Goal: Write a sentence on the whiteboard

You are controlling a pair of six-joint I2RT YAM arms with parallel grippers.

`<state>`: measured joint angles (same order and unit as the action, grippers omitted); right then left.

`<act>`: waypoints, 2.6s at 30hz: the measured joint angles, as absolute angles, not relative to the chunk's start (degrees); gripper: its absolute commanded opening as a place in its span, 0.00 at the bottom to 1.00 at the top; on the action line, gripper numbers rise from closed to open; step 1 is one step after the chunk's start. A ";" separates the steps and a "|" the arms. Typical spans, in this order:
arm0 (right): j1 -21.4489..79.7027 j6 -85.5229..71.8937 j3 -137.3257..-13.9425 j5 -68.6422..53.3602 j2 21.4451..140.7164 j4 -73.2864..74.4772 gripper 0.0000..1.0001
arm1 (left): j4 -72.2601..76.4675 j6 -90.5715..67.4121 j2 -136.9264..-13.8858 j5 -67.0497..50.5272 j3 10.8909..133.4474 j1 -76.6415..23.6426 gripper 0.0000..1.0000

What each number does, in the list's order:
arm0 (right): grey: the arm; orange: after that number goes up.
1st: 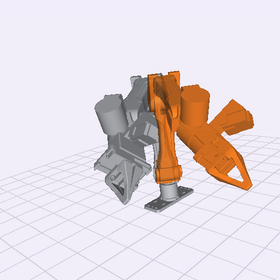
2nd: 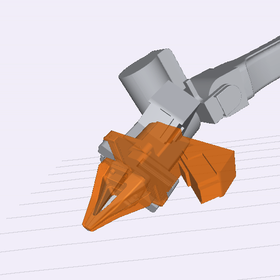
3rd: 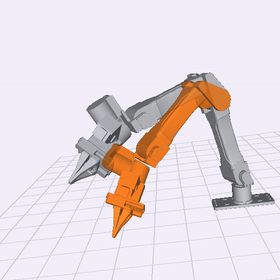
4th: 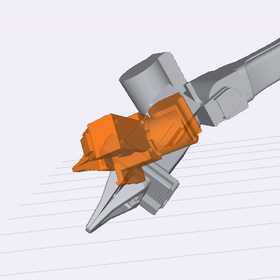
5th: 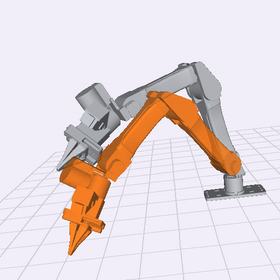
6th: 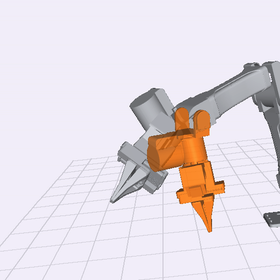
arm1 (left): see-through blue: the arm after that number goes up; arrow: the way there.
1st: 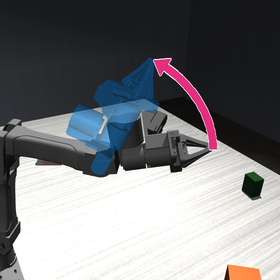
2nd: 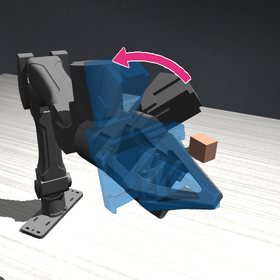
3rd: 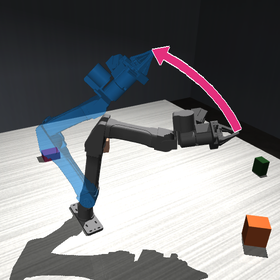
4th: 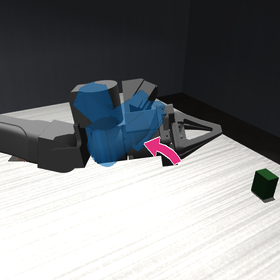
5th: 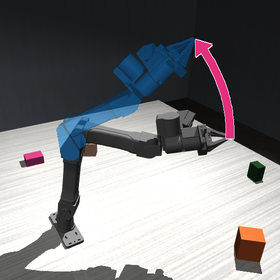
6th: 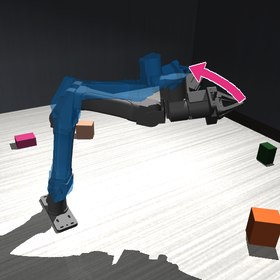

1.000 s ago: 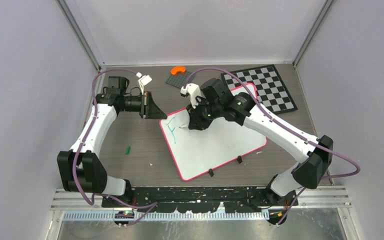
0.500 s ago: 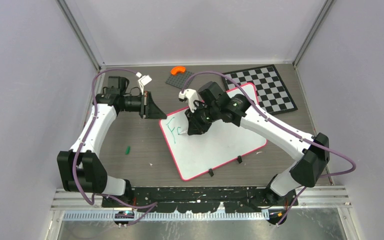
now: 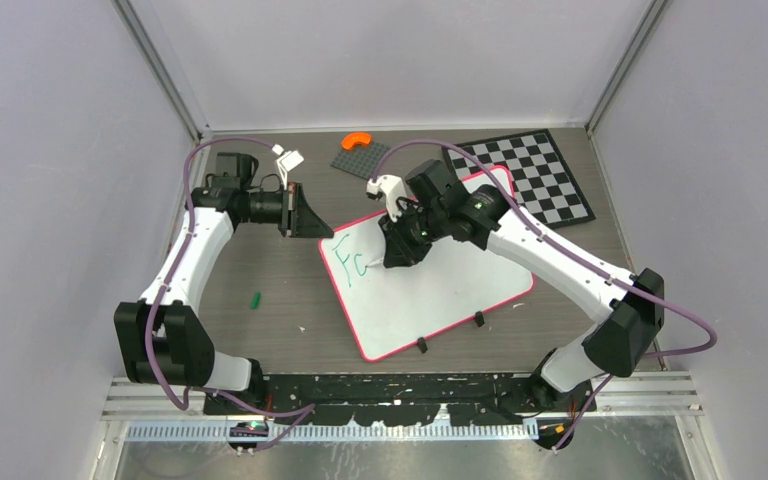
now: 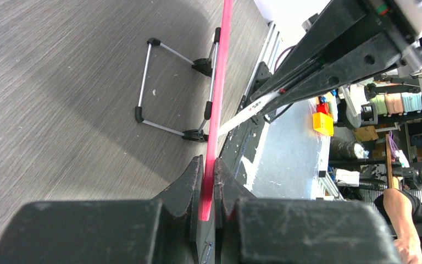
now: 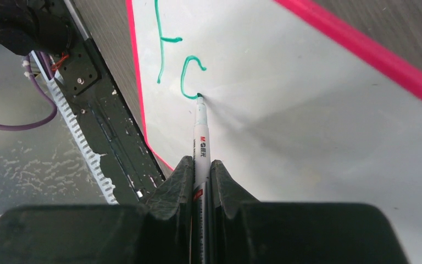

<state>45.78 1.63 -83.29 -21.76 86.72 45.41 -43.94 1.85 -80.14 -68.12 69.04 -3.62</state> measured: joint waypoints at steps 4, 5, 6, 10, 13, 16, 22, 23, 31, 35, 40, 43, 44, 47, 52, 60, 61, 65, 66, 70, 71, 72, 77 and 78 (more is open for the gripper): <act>44.73 1.69 -85.65 -21.21 86.72 45.36 0.00 | -43.97 1.80 -80.14 -68.16 69.04 -3.62 0.00; 44.60 1.69 -85.97 -21.06 86.72 45.23 0.00 | -43.99 1.80 -80.14 -68.16 69.04 -3.62 0.00; 44.49 1.74 -86.24 -20.93 86.72 45.04 0.00 | -43.99 1.78 -80.14 -68.18 69.04 -3.62 0.00; 44.40 1.78 -86.52 -20.80 86.72 45.01 0.00 | -43.99 1.80 -80.14 -68.18 69.04 -3.62 0.00; 44.40 1.78 -86.26 -20.86 86.72 44.80 0.00 | -44.01 1.83 -80.14 -68.14 69.04 -3.62 0.00; 44.40 1.78 -84.75 -21.58 86.46 44.40 0.00 | -44.01 1.96 -80.14 -68.05 69.04 -3.62 0.00; 44.42 1.83 -81.30 -22.41 85.32 45.23 0.00 | -44.01 1.98 -80.23 -67.99 69.04 -3.62 0.00; 44.42 1.87 -81.14 -22.41 85.23 45.39 0.00 | -44.01 2.00 -80.23 -67.99 69.04 -3.62 0.00; 44.40 3.05 -81.87 -21.93 84.77 47.03 0.00 | -44.16 2.02 -80.23 -68.20 69.04 -3.62 0.00; 44.36 3.22 -83.33 -21.93 84.42 47.90 0.00 | -44.47 2.33 -80.23 -68.27 69.04 -3.62 0.00; 43.46 3.33 -83.99 -22.41 83.50 48.12 0.00 | -45.47 3.53 -80.23 -68.25 69.04 -3.92 0.00; 42.46 3.25 -84.01 -22.65 83.50 48.01 0.00 | -45.87 3.75 -80.23 -68.25 69.06 -4.01 0.00; 42.22 3.14 -84.01 -22.65 83.50 47.97 0.00 | -45.91 3.75 -80.23 -68.25 69.06 -4.01 0.00; 41.82 2.92 -84.01 -22.65 83.50 47.27 0.00 | -45.93 3.79 -80.23 -68.25 69.08 -4.05 0.00; 41.82 2.87 -84.09 -22.92 83.64 46.78 0.00 | -45.98 3.90 -80.23 -68.23 69.12 -4.08 0.00; 41.82 2.85 -84.33 -23.18 84.51 46.30 0.00 | -46.06 4.01 -80.23 -68.20 69.19 -4.16 0.00; 41.82 2.81 -84.58 -23.24 84.79 46.24 0.00 | -46.06 4.01 -80.23 -68.20 69.19 -4.16 0.00; 41.82 2.39 -84.99 -23.83 85.38 45.47 0.00 | -46.04 3.97 -80.23 -68.20 69.19 -4.14 0.00; 41.82 2.37 -84.99 -23.92 85.45 45.28 0.00 | -46.06 3.97 -80.23 -68.20 69.19 -4.14 0.00; 41.87 2.24 -84.99 -23.94 85.65 44.86 0.00 | -46.06 3.99 -80.25 -68.12 69.19 -4.14 0.00; 41.87 2.24 -84.99 -23.94 85.65 44.86 0.00 | -46.06 3.97 -80.25 -68.12 69.19 -4.14 0.00; 41.74 2.24 -84.99 -23.94 85.65 44.86 0.00 | -46.06 3.99 -80.25 -68.12 69.19 -4.14 0.00; 39.44 2.26 -84.99 -25.15 85.62 45.12 0.00 | -45.98 4.01 -80.25 -67.72 69.19 -4.14 0.00; 39.00 2.28 -84.99 -25.43 85.62 45.28 0.00 | -45.95 4.03 -80.27 -67.61 69.19 -4.14 0.00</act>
<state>39.00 2.28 -84.99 -25.43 85.62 45.28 -45.95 4.03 -80.27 -67.61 69.19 -4.14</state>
